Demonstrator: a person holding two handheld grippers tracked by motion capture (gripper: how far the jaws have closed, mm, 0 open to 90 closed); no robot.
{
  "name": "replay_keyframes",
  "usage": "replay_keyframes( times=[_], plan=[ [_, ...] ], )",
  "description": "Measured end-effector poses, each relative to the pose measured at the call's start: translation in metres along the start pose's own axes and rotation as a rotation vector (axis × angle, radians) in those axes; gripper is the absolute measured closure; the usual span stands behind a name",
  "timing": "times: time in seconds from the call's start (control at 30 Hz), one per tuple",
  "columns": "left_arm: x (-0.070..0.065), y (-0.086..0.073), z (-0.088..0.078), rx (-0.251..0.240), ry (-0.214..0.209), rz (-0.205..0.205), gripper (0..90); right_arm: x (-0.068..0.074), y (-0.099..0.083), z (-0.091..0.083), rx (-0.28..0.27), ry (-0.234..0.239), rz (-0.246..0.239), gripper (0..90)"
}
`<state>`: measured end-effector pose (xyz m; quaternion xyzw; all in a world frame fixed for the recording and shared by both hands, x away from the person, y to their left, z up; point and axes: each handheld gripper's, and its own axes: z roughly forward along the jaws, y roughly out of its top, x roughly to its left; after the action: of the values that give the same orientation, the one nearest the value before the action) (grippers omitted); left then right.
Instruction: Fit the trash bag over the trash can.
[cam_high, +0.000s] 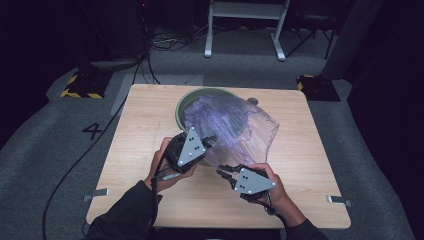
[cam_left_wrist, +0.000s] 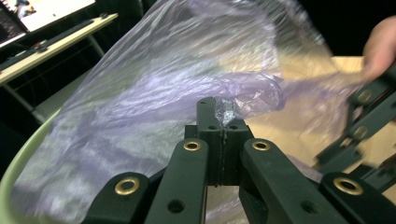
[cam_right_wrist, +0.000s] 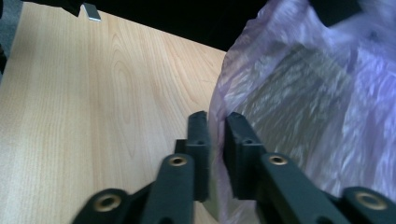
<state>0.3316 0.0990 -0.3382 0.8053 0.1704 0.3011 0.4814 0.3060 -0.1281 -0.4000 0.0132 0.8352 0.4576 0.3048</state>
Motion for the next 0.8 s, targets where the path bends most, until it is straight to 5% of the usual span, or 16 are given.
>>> replay_keyframes(
  times=[0.03,0.17,0.2,0.53,0.67,0.8],
  plan=[
    [0.002,-0.005,-0.003,0.001,0.010,-0.004,89.7,-0.001,-0.002,-0.001,-0.003,0.000,0.021,68.3],
    [0.007,-0.012,-0.007,-0.006,0.022,-0.013,89.7,-0.002,-0.005,-0.007,-0.016,0.011,0.047,60.5],
    [0.010,-0.016,-0.009,-0.003,0.027,-0.024,89.7,-0.004,-0.007,-0.013,-0.023,0.007,0.065,52.0],
    [0.017,-0.040,-0.013,0.003,0.040,-0.056,89.7,-0.008,-0.008,-0.059,-0.073,-0.022,0.130,37.4],
    [0.021,-0.049,-0.016,0.004,0.046,-0.075,89.7,-0.014,-0.003,-0.078,-0.115,-0.109,0.163,32.1],
    [0.024,-0.055,-0.016,0.005,0.042,-0.085,89.7,-0.026,0.000,-0.085,-0.099,-0.258,0.242,30.1]
  ],
)
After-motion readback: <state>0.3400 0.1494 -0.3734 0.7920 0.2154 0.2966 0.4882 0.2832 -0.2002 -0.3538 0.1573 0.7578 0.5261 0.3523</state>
